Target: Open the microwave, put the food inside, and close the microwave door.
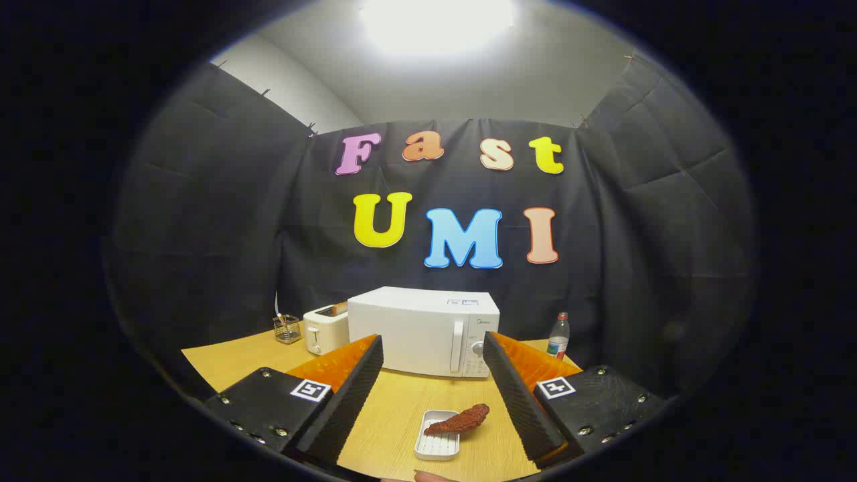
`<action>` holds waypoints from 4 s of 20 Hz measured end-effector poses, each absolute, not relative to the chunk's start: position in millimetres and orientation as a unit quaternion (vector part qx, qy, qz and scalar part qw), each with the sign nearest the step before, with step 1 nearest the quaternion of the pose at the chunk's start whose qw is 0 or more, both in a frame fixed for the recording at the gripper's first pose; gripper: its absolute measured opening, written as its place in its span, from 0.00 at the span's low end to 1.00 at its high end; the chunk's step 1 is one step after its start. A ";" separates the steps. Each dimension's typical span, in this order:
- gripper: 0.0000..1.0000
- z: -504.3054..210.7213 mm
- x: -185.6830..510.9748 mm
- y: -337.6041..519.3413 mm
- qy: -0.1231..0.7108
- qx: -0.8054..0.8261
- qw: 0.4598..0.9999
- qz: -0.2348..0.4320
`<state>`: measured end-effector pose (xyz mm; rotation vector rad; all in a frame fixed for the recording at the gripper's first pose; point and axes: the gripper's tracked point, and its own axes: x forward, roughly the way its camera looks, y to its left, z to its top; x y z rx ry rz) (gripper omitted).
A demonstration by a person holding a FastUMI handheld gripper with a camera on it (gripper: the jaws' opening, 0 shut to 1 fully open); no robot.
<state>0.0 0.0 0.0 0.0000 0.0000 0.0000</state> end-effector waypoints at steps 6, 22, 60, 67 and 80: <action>0.96 -3.0 2.3 2.7 0.004 0.006 1.000 0.005; 0.96 -9.3 15.0 0.2 0.006 0.002 1.000 -0.001; 0.63 -176.6 350.1 -62.4 0.076 0.018 0.994 -0.081; 0.13 -179.3 351.9 -60.8 0.088 0.054 0.991 -0.088; 0.08 -170.6 250.6 -5.2 0.100 0.053 0.993 -0.045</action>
